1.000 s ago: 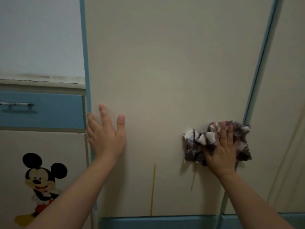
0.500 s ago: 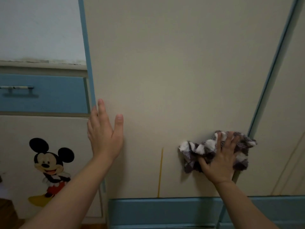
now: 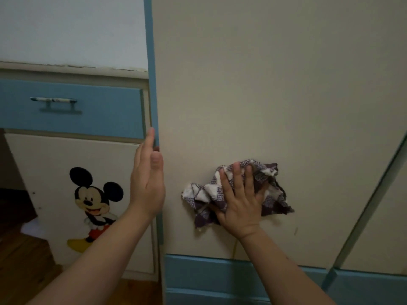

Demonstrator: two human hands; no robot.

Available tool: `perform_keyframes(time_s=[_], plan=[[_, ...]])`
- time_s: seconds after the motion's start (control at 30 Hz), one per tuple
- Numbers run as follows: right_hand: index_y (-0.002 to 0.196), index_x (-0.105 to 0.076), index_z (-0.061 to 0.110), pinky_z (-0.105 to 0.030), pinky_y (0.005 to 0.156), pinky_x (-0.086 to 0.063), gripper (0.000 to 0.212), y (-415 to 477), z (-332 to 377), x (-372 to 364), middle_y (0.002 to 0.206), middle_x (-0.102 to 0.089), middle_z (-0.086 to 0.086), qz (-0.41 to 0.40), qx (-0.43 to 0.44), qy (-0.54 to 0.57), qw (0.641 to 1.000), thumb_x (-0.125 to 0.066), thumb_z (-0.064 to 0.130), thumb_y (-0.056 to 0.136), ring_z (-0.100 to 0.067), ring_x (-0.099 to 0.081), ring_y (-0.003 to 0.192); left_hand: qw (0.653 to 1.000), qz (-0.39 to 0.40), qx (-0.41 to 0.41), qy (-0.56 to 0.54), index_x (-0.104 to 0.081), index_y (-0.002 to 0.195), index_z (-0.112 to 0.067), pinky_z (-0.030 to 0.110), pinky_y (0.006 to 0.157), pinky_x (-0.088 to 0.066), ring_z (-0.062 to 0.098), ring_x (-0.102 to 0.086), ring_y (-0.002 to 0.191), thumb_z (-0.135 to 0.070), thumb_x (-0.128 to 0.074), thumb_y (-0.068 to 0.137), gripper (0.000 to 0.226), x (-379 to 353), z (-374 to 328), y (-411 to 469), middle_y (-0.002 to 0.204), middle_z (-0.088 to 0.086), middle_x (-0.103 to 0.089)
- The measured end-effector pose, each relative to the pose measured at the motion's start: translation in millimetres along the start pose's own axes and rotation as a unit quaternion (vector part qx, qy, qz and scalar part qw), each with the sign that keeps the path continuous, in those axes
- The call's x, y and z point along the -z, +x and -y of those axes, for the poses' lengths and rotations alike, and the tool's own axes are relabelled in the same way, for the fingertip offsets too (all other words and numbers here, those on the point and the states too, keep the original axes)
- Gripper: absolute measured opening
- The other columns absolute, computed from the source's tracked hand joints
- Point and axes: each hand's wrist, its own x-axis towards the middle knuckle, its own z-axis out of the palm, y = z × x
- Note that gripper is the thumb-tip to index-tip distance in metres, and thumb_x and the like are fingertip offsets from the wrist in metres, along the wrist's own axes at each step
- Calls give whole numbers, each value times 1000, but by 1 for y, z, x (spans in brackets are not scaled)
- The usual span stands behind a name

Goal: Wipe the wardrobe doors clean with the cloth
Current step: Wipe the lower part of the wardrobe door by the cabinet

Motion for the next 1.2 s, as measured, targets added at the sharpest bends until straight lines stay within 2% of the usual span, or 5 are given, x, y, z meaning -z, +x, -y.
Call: perform_keyframes(time_s=[0.5,0.67,0.8,0.93,1.2], plan=[[144,-30,24,-52,111,10,71,19,90,-10,153,-23,4,109,110,27,988,-53,43,79,-20,-1,144,991,57,0,118,-23,143,-23,2,89,-25,-7,-33,116,-45,-37,86,63,8,16,-26,129,-12,-37],[131,-50,16,-38,114,-8,64,-5,96,-9,135,-52,-1,166,199,82,962,-71,39,75,-20,-44,128,981,101,21,164,-12,144,-27,41,109,-30,12,-27,134,-49,-38,84,69,2,26,-48,147,2,-30],[139,-30,-3,-11,108,11,53,-4,89,-6,146,-34,-16,294,174,251,906,-52,12,93,-21,-23,139,981,95,34,165,-6,144,-30,44,112,-23,14,-15,140,-49,-36,84,70,-6,25,-56,153,3,-15],[134,-38,0,-43,110,-27,52,-18,79,-12,139,-44,-16,241,189,269,913,-58,9,87,-34,-38,130,984,71,34,157,0,139,-37,49,113,-19,16,-10,141,-56,-28,85,65,-10,18,-57,155,6,-9],[139,-37,17,-47,104,-30,48,-82,-15,-18,145,-32,-5,180,180,182,950,-37,21,91,-26,-26,136,974,42,95,200,10,142,-32,50,114,-5,20,2,142,-55,-30,82,75,-33,15,-63,155,7,5]])
